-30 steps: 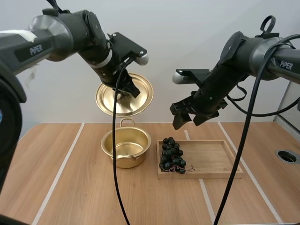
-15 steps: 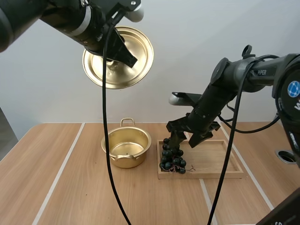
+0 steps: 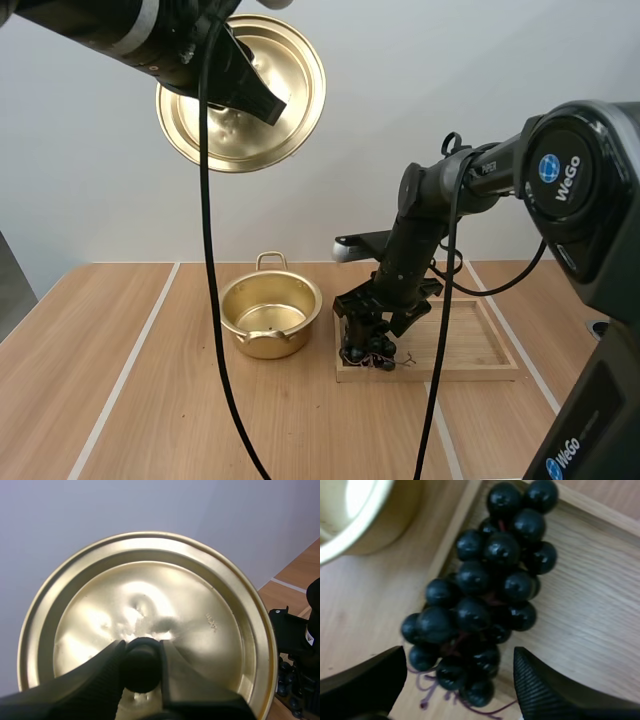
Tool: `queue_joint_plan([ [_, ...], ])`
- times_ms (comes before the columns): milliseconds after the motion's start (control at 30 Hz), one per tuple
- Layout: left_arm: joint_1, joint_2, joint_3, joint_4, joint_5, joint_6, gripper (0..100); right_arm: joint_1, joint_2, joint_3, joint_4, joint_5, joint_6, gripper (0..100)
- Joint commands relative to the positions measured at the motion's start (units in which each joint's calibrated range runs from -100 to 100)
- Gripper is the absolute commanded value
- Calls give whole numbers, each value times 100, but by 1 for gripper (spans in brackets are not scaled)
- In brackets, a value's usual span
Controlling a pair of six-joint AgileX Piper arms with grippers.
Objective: Open the pot, put the grape inside, and close it
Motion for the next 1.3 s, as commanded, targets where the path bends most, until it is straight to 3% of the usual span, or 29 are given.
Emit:
queue_joint_plan([
  [0, -24, -46, -60, -75, -53, -43, 0, 4, 92, 19, -252, -150, 120, 100],
  [467, -24, -47, -60, -75, -53, -53, 0, 148, 636, 30, -98, -369, 102, 100],
  [500, -24, -47, -60, -75, -53, -53, 0, 148, 636, 30, -98, -387, 102, 96],
  [567, -24, -47, -60, -75, -53, -53, 0, 148, 636, 30, -98, -408, 102, 63],
  [667, -24, -47, -60, -75, -53, -53, 0, 148, 625, 30, -75, -408, 112, 7],
  [700, -24, -47, -60, -75, -53, -53, 0, 148, 625, 30, -50, -408, 112, 0],
  [1000, -24, -47, -60, -75, -53, -73, 0, 148, 425, 15, -7, -166, 112, 0],
  [1267, -24, -47, -60, -75, -53, -108, 0, 148, -546, -274, -7, 51, 81, 0],
])
